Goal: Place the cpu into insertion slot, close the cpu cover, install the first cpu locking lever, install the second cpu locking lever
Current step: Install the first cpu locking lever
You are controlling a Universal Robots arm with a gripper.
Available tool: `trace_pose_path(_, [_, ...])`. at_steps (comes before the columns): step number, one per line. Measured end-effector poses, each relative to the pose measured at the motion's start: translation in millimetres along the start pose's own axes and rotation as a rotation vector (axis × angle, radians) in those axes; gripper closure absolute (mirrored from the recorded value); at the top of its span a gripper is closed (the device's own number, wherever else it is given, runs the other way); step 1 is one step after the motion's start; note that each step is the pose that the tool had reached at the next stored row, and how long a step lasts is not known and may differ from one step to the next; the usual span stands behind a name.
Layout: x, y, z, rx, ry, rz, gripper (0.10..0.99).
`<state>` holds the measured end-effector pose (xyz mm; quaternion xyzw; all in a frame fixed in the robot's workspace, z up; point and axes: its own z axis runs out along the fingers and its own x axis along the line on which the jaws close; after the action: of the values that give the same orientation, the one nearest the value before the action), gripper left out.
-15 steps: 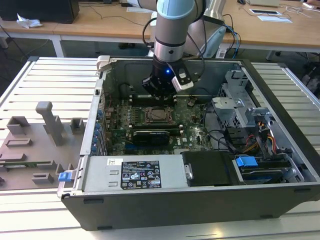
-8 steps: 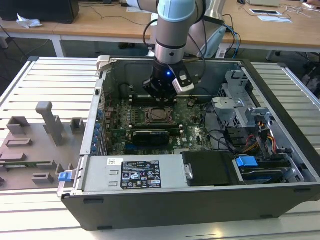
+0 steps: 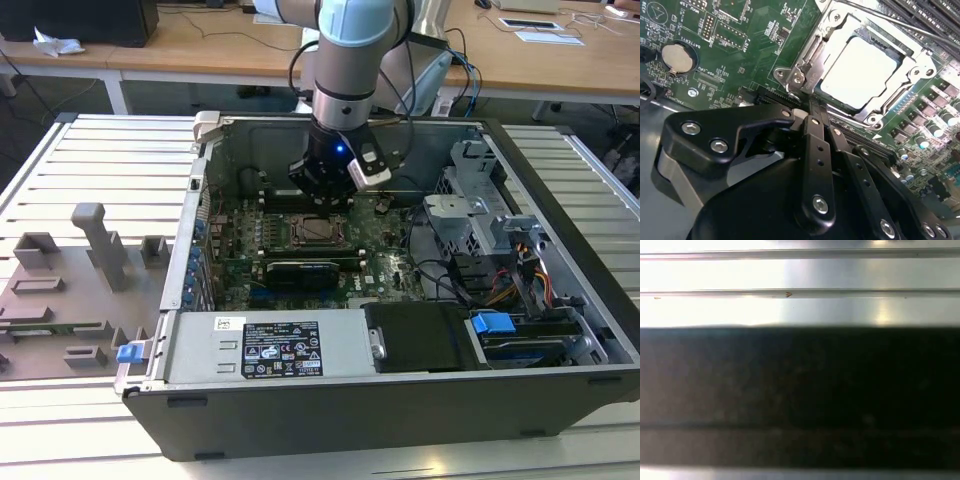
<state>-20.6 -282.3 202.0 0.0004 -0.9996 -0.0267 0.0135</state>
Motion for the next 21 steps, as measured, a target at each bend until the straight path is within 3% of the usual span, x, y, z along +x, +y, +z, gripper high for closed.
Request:
trace_pose_path(3, [0.3, 0.3, -8.5, 0.009, 0.0009, -0.001, 0.98])
trace_pose_path(7, [0.4, -0.5, -12.4, 0.042, 0.0008, -0.001, 0.98])
trace_pose_path(8, [0.5, -1.5, -12.5, 0.045, 0.0009, -0.001, 0.98])
trace_pose_path(15, [1.4, -26.8, -13.5, 0.049, 0.0008, 0.0, 0.98])
trace_pose_path(21, [1.5, -29.9, -14.2, 0.048, 0.0009, 0.0, 0.98])
